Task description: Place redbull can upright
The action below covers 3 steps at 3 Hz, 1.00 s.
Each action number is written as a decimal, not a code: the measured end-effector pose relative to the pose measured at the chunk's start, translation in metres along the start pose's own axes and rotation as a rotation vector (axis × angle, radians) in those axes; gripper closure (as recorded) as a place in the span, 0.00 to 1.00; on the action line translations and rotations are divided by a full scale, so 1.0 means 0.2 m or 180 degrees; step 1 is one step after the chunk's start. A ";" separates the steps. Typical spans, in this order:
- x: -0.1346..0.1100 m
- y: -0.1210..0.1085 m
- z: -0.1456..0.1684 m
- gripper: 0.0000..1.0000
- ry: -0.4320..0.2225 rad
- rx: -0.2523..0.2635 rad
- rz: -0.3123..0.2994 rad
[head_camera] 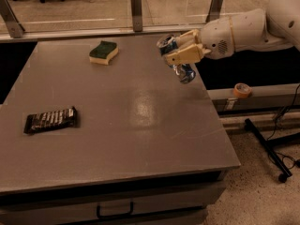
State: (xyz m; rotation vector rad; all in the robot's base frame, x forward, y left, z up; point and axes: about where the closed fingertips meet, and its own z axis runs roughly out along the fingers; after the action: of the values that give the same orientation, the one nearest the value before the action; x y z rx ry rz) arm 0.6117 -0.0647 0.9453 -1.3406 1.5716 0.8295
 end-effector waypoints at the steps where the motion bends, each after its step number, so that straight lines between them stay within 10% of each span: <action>1: -0.02 0.04 0.07 1.00 -0.0264 -0.0120 -0.0087; 3: -0.01 0.11 0.21 1.00 -0.0789 -0.0431 -0.0103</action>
Offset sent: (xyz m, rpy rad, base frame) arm -0.0148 0.0446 -0.0165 0.2532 -0.0353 0.1589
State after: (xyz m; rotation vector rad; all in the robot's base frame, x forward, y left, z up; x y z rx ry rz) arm 0.5980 -0.0214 0.9303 -1.2988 1.3173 1.0547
